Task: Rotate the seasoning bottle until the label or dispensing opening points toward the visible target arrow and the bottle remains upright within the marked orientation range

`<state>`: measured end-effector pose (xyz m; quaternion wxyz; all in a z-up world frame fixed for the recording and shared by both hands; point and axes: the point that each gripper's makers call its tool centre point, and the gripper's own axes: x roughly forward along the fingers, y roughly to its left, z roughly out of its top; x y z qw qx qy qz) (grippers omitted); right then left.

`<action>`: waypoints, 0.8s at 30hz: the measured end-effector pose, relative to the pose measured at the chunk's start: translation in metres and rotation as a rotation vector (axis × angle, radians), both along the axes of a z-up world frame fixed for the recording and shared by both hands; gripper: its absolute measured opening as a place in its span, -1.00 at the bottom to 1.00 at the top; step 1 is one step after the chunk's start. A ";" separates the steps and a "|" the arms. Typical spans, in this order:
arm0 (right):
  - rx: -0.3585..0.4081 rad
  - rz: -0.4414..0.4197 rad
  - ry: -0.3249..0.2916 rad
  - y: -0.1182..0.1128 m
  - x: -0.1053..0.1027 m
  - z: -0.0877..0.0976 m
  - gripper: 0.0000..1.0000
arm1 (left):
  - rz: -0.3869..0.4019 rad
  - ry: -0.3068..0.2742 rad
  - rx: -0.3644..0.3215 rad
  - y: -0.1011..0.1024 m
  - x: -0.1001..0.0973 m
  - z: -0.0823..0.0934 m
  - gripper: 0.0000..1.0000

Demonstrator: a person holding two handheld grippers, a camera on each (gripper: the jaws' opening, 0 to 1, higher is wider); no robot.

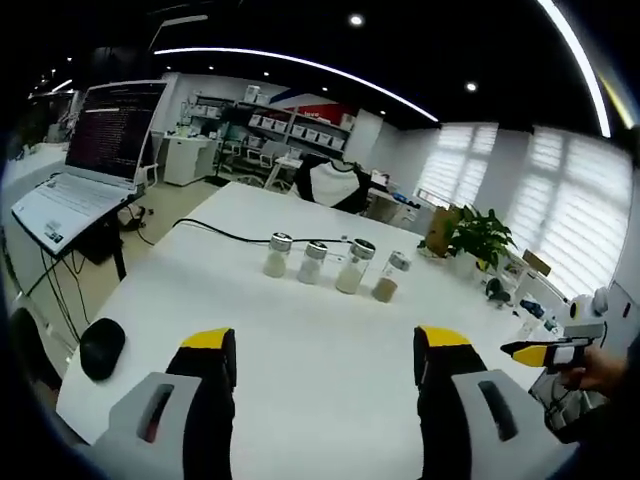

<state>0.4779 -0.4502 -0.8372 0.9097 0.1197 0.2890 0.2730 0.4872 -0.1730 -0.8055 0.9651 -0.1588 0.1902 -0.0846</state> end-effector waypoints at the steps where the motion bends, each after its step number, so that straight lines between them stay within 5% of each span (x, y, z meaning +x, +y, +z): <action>1: -0.005 0.003 -0.004 0.000 -0.001 0.001 0.30 | -0.002 0.006 -0.009 -0.001 0.000 -0.001 0.53; 11: -0.020 -0.024 -0.031 -0.014 0.004 0.007 0.31 | -0.023 0.009 -0.011 -0.008 0.000 -0.004 0.57; 19: -0.095 -0.018 -0.099 -0.023 0.007 0.010 0.44 | -0.049 -0.006 0.044 -0.010 0.002 -0.002 0.83; 24: -0.121 -0.006 -0.133 -0.021 0.009 0.011 0.61 | -0.052 -0.030 0.169 -0.006 0.002 0.000 1.00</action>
